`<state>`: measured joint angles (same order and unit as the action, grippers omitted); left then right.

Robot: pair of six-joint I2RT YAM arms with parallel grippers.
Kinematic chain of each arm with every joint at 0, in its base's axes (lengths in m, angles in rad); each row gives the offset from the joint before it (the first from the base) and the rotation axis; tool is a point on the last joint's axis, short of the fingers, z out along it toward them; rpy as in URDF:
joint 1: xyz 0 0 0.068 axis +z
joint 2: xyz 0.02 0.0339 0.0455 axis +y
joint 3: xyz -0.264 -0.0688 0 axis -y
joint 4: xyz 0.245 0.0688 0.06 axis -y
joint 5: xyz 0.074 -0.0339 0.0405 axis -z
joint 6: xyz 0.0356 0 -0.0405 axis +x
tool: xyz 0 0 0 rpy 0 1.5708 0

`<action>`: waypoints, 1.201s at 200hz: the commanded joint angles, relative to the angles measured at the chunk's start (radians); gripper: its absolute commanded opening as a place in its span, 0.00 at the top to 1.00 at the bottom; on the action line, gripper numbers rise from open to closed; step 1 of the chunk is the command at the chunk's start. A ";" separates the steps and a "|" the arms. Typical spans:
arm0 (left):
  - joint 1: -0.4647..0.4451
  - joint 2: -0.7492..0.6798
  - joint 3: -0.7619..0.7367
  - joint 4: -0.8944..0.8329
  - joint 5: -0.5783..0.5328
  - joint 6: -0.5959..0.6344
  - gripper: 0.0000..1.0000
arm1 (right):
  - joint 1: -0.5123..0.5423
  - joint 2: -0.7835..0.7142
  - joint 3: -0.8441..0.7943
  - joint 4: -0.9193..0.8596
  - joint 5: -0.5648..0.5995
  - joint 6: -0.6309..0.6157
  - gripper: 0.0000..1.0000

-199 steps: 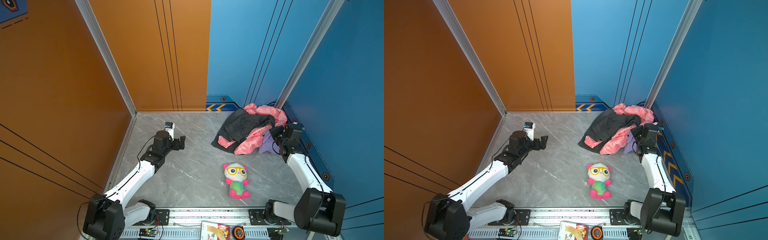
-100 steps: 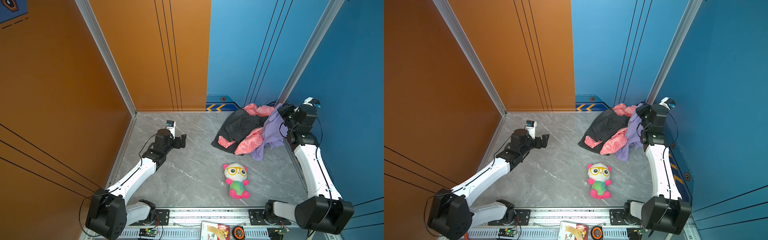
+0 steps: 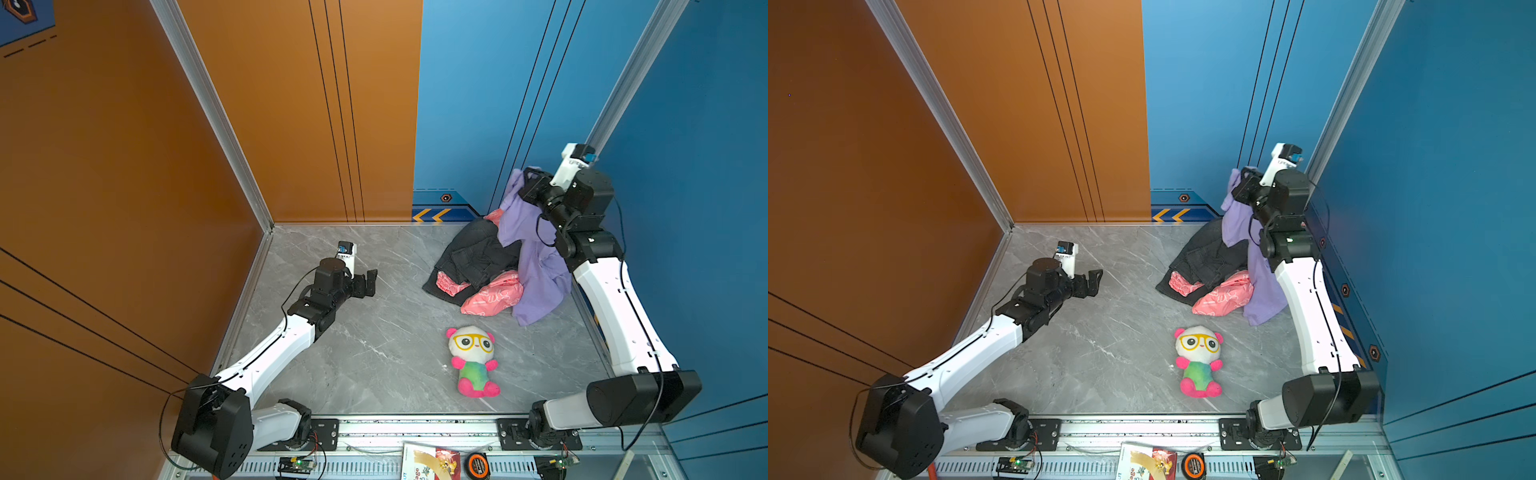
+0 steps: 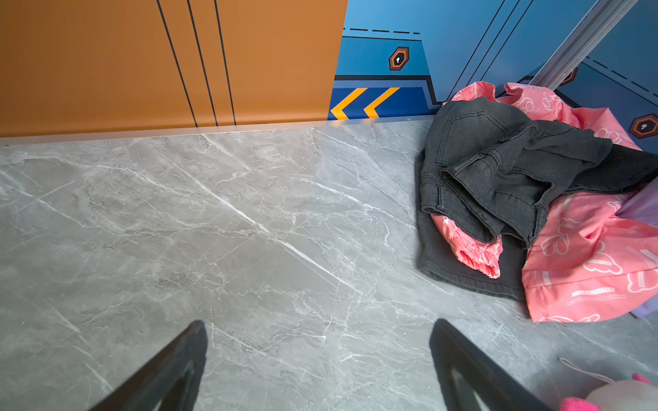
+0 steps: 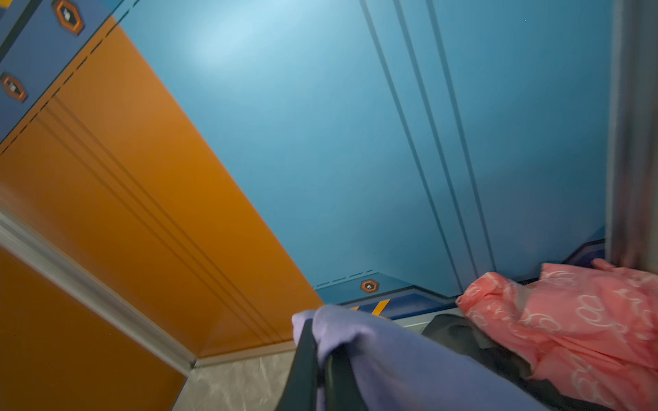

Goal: Pick out a specific cloth from the pile
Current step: 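Grasp the lavender shirt with the right gripper and lift it up, then lay the lavender shirt on the table toward the left gripper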

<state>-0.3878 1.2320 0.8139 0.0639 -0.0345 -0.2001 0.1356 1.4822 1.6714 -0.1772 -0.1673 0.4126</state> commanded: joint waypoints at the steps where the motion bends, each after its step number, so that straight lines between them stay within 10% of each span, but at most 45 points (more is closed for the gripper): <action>1: -0.012 -0.002 0.031 0.020 -0.018 -0.012 0.02 | 0.131 0.065 0.062 -0.205 -0.117 -0.253 1.00; 69: -0.024 0.011 0.051 0.020 -0.035 -0.029 0.02 | 0.322 0.287 0.210 -0.614 -0.097 -0.437 0.46; 151: -0.034 0.045 0.074 0.022 -0.028 -0.035 0.02 | 0.101 0.156 0.049 -0.601 0.183 -0.348 0.44; 240: -0.036 0.073 0.070 0.051 -0.018 -0.035 0.02 | -0.257 0.062 -0.270 -0.514 0.058 0.036 0.44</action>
<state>-0.4145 1.2964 0.8597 0.0868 -0.0513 -0.2298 -0.0891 1.5600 1.4586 -0.7177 -0.0383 0.3191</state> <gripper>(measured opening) 0.982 0.565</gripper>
